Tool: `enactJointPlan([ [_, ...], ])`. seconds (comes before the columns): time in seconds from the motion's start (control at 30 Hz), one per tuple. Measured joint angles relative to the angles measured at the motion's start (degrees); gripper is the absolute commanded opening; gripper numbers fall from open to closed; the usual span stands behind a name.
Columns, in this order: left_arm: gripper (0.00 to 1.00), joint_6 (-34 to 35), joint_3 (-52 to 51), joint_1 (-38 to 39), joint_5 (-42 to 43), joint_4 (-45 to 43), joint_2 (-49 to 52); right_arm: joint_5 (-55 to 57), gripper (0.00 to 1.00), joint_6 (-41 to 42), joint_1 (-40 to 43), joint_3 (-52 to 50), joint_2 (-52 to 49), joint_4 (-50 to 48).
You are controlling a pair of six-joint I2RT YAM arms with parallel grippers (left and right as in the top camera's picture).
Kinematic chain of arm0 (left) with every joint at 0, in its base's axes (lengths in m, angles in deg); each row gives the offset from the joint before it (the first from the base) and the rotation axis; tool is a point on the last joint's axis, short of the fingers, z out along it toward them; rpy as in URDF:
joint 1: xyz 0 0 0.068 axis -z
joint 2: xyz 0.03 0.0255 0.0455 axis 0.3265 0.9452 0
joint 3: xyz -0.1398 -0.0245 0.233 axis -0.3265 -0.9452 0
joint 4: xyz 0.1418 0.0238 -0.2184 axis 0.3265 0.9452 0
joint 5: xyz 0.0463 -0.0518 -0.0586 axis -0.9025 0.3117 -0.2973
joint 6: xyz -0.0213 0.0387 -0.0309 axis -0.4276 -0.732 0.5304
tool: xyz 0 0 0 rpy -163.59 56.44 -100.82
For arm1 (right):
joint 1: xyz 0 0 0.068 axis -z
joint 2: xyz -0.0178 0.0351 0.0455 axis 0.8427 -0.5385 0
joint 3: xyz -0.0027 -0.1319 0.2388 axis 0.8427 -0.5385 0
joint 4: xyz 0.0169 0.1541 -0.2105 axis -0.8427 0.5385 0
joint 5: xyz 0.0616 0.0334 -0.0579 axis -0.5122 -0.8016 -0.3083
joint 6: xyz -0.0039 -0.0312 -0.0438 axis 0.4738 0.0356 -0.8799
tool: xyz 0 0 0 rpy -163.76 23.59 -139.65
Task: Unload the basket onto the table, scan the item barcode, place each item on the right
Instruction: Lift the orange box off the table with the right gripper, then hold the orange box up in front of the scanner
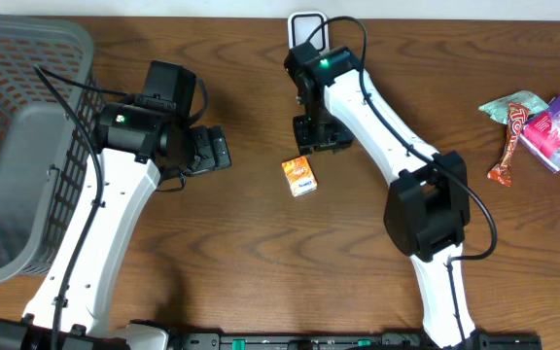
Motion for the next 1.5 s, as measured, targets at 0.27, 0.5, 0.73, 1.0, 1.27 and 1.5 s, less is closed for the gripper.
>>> enactJointPlan([
  [0.27, 0.98, 0.00, 0.00, 0.00, 0.00, 0.00, 0.00, -5.84, 0.72, -4.57, 1.70, 0.00, 0.00, 0.61],
  [0.5, 0.98, 0.00, 0.00, 0.00, 0.00, -0.02, 0.00, -9.25, 0.71, -6.67, 3.28, 0.00, 0.00, -0.22],
  [0.73, 0.98, 0.00, 0.00, 0.00, 0.00, 0.00, 0.00, -13.94, 0.58, -8.66, 4.44, -3.26, 0.00, -3.08],
  [1.0, 0.98, 0.00, 0.00, 0.00, 0.00, 0.00, 0.00, -18.29, 0.50, -8.72, 4.42, -14.86, 0.00, -14.03],
  [1.27, 0.98, 0.00, 0.00, 0.00, 0.00, 0.00, 0.00, -24.28, 0.01, -8.46, 4.24, -22.47, 1.03, -20.70],
  [1.5, 0.98, 0.00, 0.00, 0.00, 0.00, 0.00, 0.00, -29.83, 0.01, -9.03, 4.33, -22.80, 1.18, -20.35],
])
